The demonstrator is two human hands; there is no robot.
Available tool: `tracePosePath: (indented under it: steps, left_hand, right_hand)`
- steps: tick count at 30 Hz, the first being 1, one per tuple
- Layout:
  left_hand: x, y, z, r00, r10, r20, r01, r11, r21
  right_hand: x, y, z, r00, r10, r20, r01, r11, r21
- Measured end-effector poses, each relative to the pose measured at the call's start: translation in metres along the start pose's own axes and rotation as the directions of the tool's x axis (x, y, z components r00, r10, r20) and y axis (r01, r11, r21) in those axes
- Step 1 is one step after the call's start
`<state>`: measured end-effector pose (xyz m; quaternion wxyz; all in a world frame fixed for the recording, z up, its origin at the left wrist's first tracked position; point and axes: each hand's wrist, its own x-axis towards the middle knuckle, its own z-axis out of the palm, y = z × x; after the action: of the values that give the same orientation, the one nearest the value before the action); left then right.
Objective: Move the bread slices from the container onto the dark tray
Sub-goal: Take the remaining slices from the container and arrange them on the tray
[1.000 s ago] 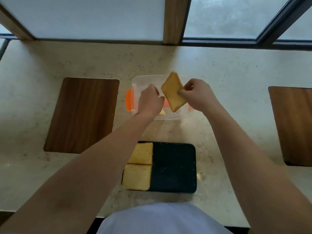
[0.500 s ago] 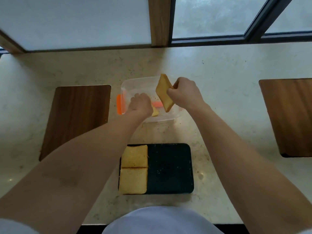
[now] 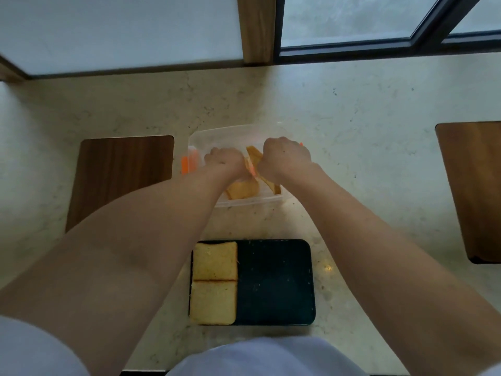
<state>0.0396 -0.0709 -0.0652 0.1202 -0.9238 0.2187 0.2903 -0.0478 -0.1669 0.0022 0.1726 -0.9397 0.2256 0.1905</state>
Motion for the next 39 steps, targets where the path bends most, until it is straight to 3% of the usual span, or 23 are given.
tracePosePath:
  steps: [7,11,14,16,18,21,23,25,28,31,35,39]
  left_hand:
    - [-0.021,-0.003,-0.039,0.995,0.103,0.003,-0.102,0.983,-0.156]
    - [-0.053,-0.014,-0.07,0.988,0.147,-0.047,-0.15,0.852,-0.502]
    - [-0.081,-0.027,-0.078,0.976,0.056,-0.208,-0.199,0.606,-0.77]
    - [-0.105,-0.035,-0.071,0.977,-0.028,-0.212,-0.188,0.358,-0.915]
    - [-0.129,-0.04,-0.055,0.994,-0.03,-0.106,-0.105,0.028,-0.994]
    - [-0.164,-0.046,-0.024,0.993,0.117,0.02,0.064,-0.38,-0.923]
    - [-0.181,-0.048,-0.003,0.981,0.186,0.061,0.156,-0.555,-0.817]
    - [-0.197,-0.047,0.016,0.97,0.23,0.08,0.217,-0.664,-0.716]
    - [-0.219,-0.043,0.039,0.96,0.273,0.064,0.242,-0.691,-0.681]
    - [-0.236,-0.043,0.055,0.949,0.314,0.027,0.249,-0.695,-0.675]
    - [-0.247,-0.05,0.067,0.937,0.347,0.045,0.283,-0.677,-0.679]
    - [-0.253,-0.061,0.078,0.934,0.345,0.096,0.285,-0.553,-0.783]
  right_hand:
    - [-0.013,0.008,-0.026,0.994,0.034,-0.102,-0.021,0.993,0.118]
    - [-0.031,0.013,-0.054,0.989,0.088,-0.115,-0.043,0.935,0.353]
    - [-0.055,0.025,-0.068,0.98,0.141,-0.142,-0.032,0.811,0.584]
    - [-0.082,0.034,-0.067,0.98,0.181,-0.087,-0.03,0.558,0.829]
    - [-0.109,0.039,-0.056,0.988,0.157,-0.009,-0.03,0.245,0.969]
    - [-0.143,0.04,-0.026,0.996,0.065,0.065,-0.059,-0.087,0.994]
    - [-0.161,0.041,-0.006,0.993,0.021,0.112,-0.105,-0.23,0.968]
    - [-0.177,0.04,0.013,0.99,-0.012,0.143,-0.138,-0.359,0.923]
    - [-0.196,0.039,0.038,0.984,-0.02,0.175,-0.162,-0.484,0.86]
    - [-0.208,0.036,0.054,0.986,-0.054,0.159,-0.165,-0.475,0.864]
    - [-0.218,0.035,0.06,0.982,-0.106,0.155,-0.184,-0.364,0.913]
    - [-0.223,0.04,0.071,0.974,-0.081,0.21,-0.22,-0.163,0.962]
